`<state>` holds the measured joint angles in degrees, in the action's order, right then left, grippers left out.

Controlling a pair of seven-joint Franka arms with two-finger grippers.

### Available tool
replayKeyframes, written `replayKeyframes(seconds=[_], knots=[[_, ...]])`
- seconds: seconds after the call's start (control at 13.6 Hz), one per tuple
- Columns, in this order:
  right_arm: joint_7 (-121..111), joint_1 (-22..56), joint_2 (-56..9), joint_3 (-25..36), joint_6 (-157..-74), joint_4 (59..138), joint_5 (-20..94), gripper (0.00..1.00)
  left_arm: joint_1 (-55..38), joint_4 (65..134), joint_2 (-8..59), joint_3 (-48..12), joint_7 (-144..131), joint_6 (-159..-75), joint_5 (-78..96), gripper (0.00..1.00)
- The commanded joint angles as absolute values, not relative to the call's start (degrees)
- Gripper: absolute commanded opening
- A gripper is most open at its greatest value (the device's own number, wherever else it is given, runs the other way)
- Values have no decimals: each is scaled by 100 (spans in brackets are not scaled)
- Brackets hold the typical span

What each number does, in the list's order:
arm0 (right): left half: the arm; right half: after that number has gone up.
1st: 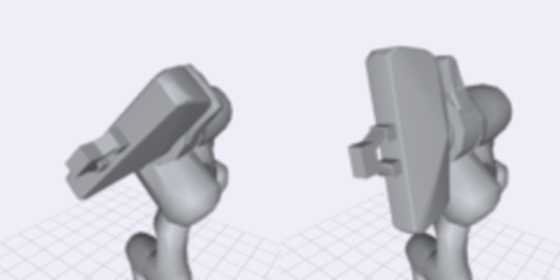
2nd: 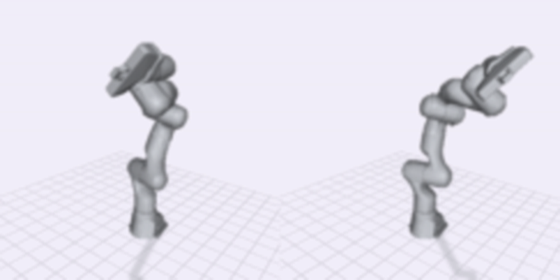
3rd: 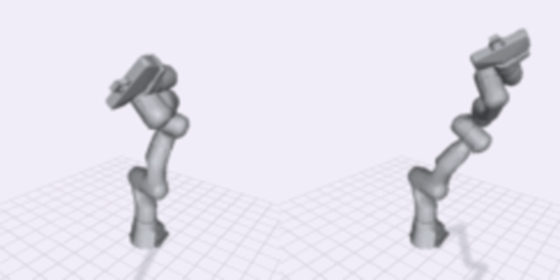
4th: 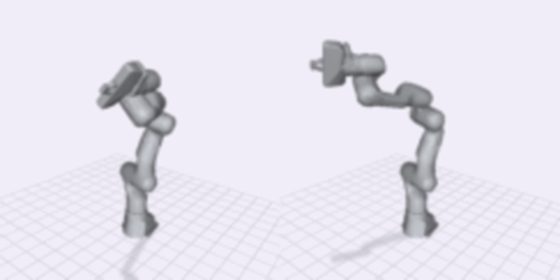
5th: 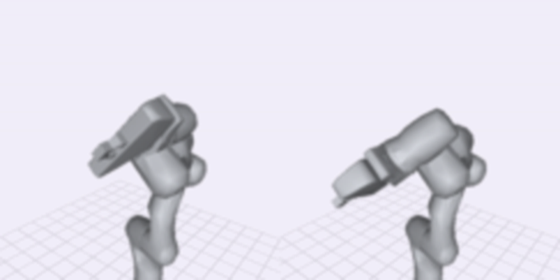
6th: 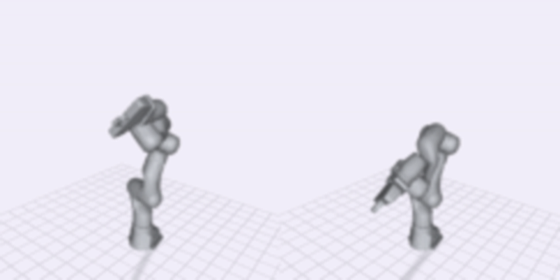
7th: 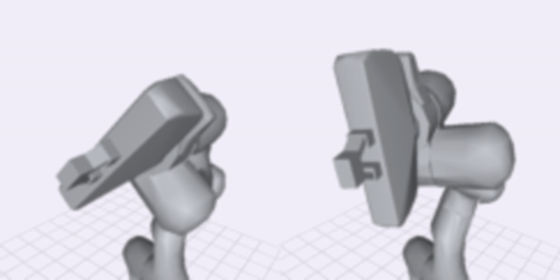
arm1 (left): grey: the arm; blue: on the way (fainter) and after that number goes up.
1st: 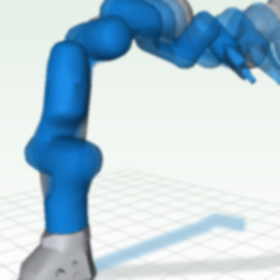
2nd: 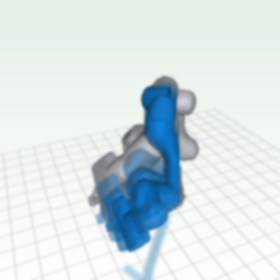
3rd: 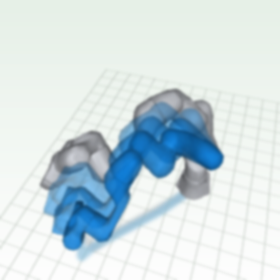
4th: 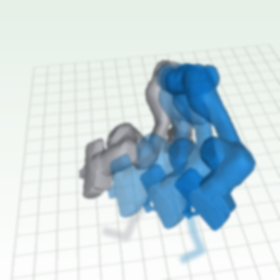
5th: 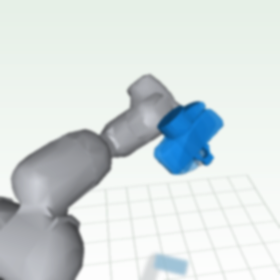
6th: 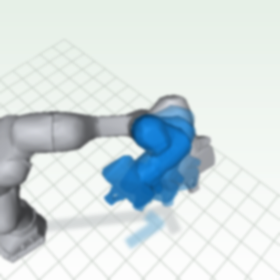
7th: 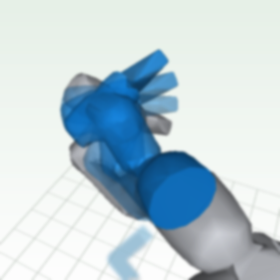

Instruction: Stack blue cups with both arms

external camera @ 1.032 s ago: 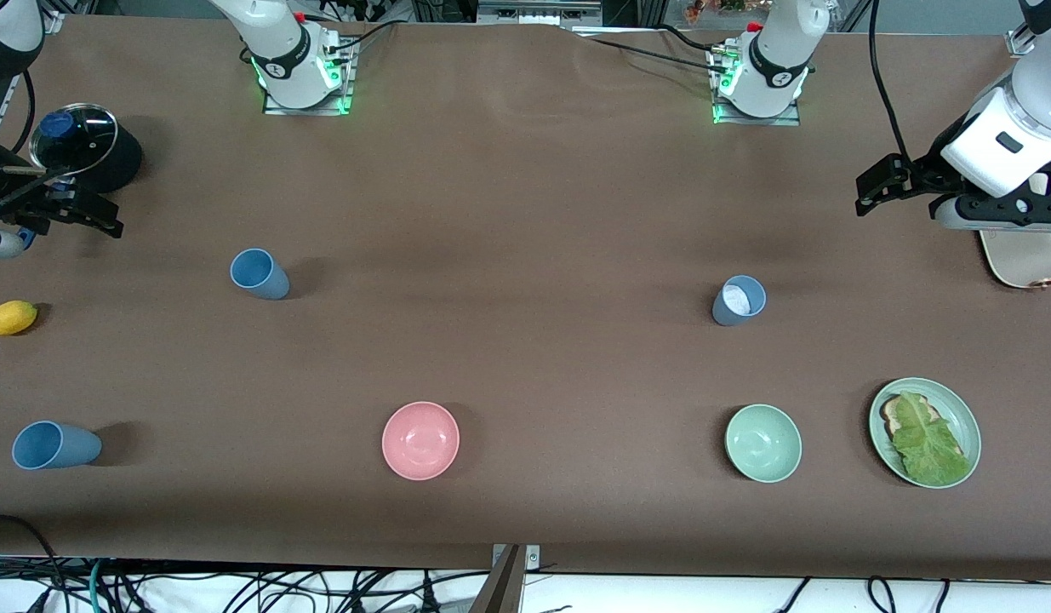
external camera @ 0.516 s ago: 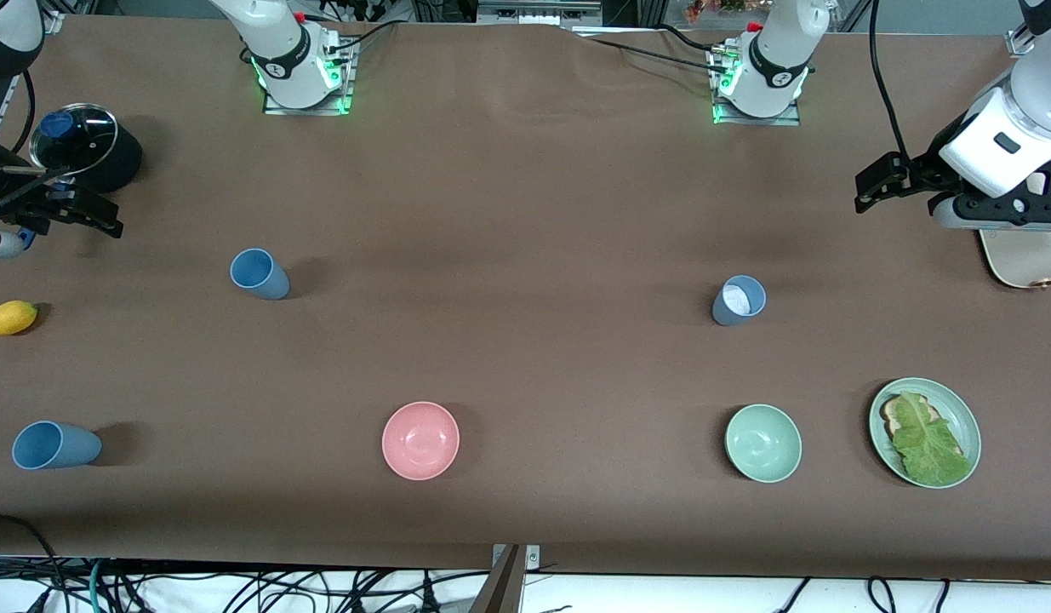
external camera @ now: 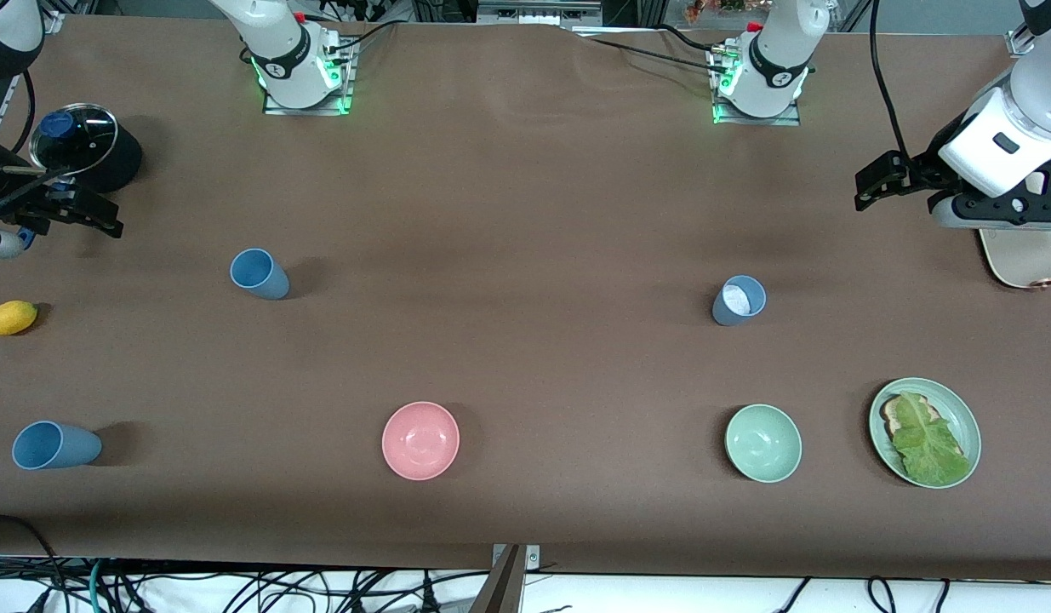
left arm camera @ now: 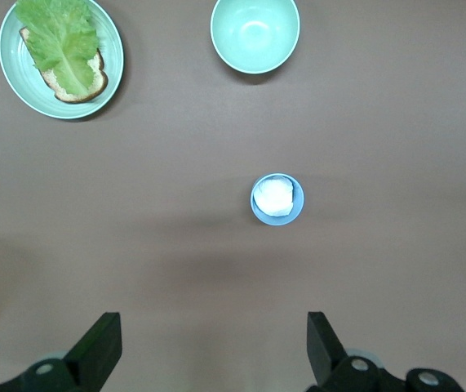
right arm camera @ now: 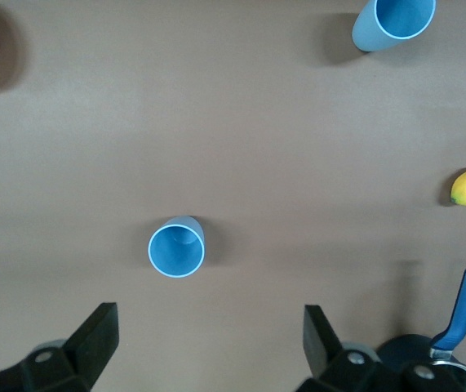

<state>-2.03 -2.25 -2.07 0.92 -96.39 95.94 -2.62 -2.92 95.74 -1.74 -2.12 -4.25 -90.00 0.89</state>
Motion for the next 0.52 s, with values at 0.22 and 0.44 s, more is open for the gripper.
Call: replayKeyframes(seconds=[0.22, 0.44], knots=[[-158, -290, -176, 44, -9606, 9598, -229, 100, -290, 9378, -88, -193, -439, -8859, -53, 100], [-158, -290, -185, 44, -9606, 9598, -229, 100, -272, 9378, -88, -202, -439, -8851, -53, 100]])
